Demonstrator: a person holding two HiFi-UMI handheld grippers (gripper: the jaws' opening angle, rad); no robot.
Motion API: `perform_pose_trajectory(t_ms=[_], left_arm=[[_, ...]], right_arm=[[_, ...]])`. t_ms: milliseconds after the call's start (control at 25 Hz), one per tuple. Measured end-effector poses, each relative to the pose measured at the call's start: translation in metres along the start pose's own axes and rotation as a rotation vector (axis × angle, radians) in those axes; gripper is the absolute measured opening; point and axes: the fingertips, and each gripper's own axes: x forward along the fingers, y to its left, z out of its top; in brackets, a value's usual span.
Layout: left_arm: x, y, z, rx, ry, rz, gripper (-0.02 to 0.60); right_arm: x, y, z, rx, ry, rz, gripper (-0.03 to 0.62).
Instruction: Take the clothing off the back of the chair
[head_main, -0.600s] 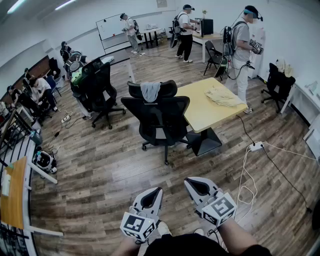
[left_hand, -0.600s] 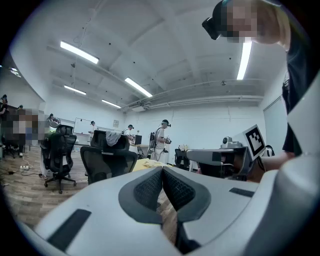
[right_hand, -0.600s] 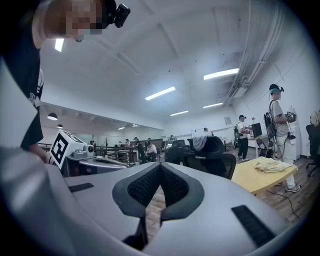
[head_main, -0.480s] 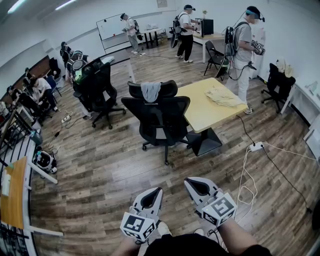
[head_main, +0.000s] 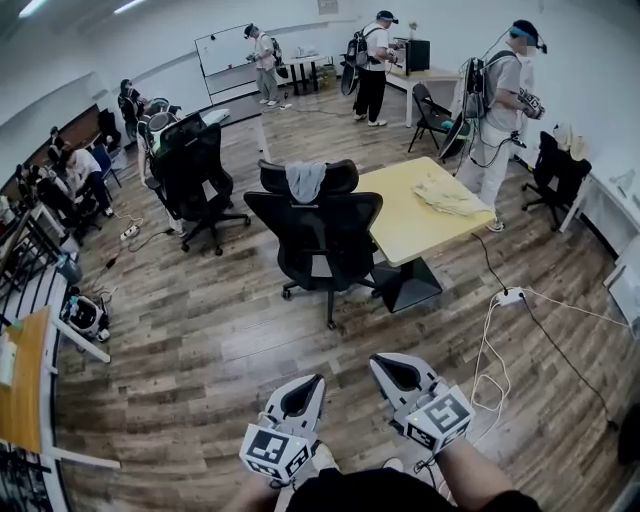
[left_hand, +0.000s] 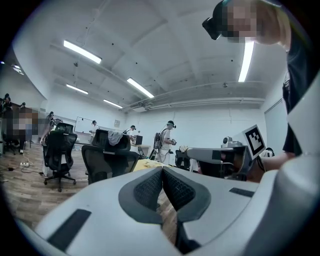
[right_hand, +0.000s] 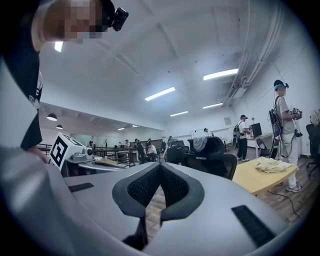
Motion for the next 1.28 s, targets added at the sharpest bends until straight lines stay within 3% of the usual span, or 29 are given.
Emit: perform_pose_trajectory(t_ms=[320, 640, 1280], left_arm=[[0.001, 0.019, 0.001, -0.009, -0.009, -0.002, 0.018], [-0.004, 0.052, 0.011, -0.006, -0.027, -0.012, 0.018], [-0.024, 0.135, 0.037, 0.045, -0.064, -0.056, 0.017]], right_arm=[[0.022, -0.003, 0.007, -0.062, -0.027, -0.008, 0.014], [0.053, 0.003, 0.015, -0.068, 0.011, -0.015, 0.014], [0.138, 0.022, 0.041, -0.115, -0.041, -0.076, 0.014]])
